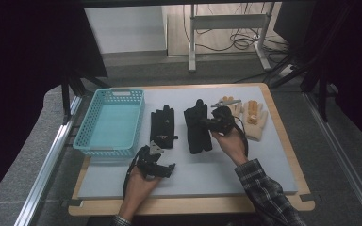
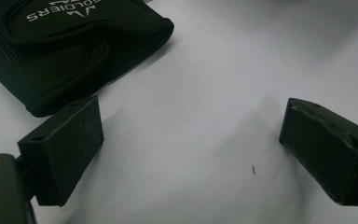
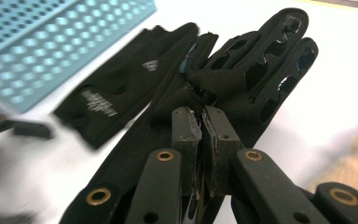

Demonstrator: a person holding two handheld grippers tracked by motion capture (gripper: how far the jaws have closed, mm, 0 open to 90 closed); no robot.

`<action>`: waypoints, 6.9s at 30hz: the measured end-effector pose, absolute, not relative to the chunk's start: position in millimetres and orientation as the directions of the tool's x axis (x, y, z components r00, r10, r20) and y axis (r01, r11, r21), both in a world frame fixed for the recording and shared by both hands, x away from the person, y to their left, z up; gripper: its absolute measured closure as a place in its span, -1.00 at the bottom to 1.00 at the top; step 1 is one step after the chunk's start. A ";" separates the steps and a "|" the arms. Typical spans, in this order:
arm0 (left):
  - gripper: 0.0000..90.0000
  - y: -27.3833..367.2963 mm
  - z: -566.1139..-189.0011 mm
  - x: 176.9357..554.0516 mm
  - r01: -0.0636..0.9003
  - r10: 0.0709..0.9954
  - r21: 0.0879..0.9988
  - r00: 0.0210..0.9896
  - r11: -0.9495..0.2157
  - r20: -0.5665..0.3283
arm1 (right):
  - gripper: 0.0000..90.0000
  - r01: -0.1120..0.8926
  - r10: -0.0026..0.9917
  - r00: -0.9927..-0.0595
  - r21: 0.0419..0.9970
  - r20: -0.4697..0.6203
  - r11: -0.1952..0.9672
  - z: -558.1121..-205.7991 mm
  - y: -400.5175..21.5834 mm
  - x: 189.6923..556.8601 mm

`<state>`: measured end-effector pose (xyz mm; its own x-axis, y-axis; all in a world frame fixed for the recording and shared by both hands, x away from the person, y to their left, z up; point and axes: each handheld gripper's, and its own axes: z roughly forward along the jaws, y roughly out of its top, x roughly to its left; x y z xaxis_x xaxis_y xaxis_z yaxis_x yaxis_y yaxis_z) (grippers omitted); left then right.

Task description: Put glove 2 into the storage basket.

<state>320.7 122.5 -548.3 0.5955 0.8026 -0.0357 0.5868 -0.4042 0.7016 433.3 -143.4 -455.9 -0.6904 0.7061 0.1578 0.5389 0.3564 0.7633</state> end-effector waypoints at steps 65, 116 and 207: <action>-0.88 152.3 -550.4 299.9 0.614 0.834 0.700 0.550 -0.365 -0.047 | 0.57 0.388 0.539 -0.840 0.766 0.063 0.513 -489.5 -88.7 413.2; -0.88 152.4 -550.5 300.0 0.615 0.834 0.699 0.549 -0.364 -0.048 | 0.93 0.447 0.575 -0.812 0.735 0.095 0.510 -480.0 -18.0 459.4; -0.88 184.1 -553.9 283.5 0.610 0.856 0.717 0.516 -0.339 -0.034 | 0.87 0.435 0.558 -0.825 0.728 0.088 0.529 -534.6 -128.1 334.3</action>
<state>283.5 184.1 -553.9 0.5158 0.8560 -0.0344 0.6097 -0.3385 0.7167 334.3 -128.1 -534.6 -0.8254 0.5576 0.0879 0.4351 0.5292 0.7285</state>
